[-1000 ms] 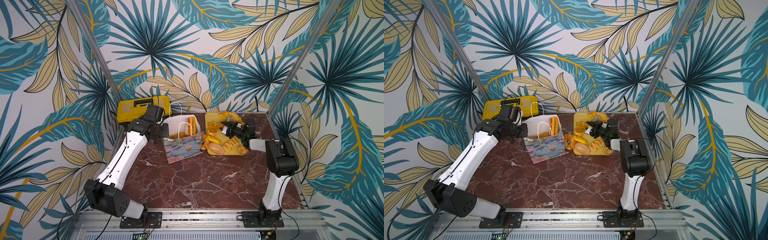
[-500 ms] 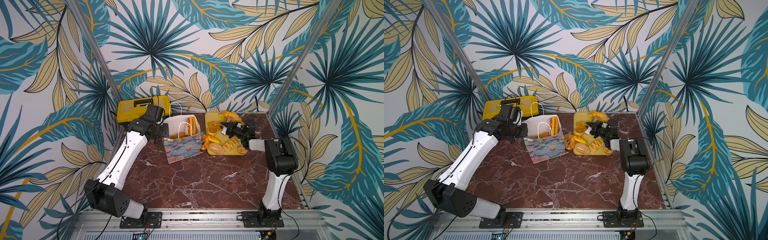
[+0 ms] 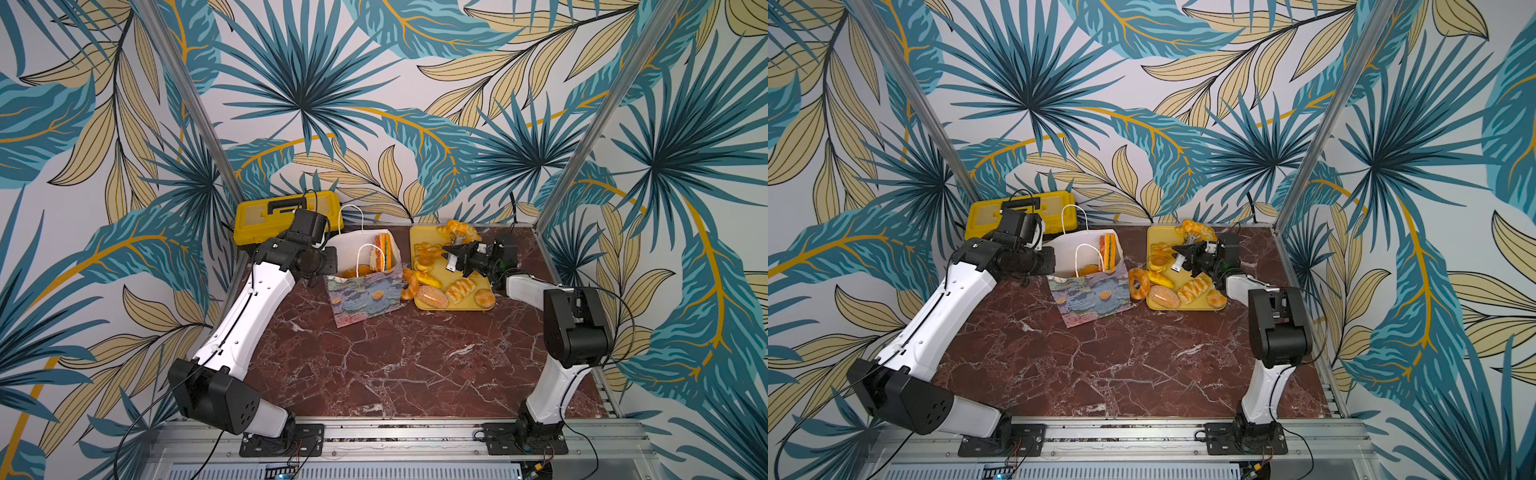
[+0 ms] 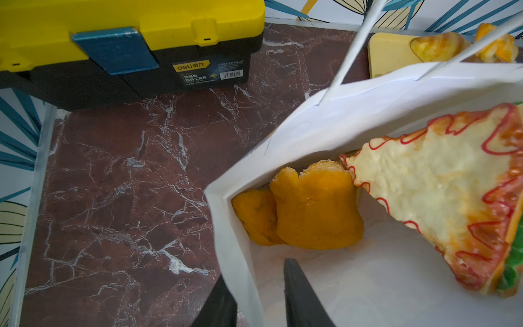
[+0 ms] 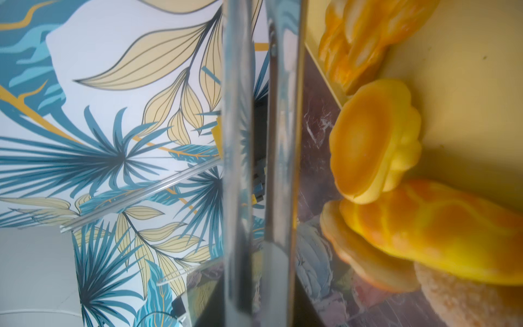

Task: Pack bread into a paper bag
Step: Pick up the fake bread from the plate, then place the fake bread in the paper bag.

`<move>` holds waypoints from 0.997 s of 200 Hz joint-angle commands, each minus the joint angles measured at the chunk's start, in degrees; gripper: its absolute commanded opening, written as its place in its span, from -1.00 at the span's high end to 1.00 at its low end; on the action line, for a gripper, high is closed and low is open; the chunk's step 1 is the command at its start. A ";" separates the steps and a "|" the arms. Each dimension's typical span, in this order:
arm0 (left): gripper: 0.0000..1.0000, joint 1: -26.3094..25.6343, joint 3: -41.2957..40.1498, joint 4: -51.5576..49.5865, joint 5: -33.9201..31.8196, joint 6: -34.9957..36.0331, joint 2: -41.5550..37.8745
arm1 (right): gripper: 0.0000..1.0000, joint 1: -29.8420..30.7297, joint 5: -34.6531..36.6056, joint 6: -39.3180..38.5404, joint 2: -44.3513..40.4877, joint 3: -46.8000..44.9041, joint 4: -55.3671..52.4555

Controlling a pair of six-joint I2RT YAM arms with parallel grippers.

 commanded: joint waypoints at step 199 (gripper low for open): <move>0.36 -0.10 2.26 -0.34 0.21 0.98 0.52 | 0.99 22.76 9.19 -72.17 -26.57 29.07 -84.15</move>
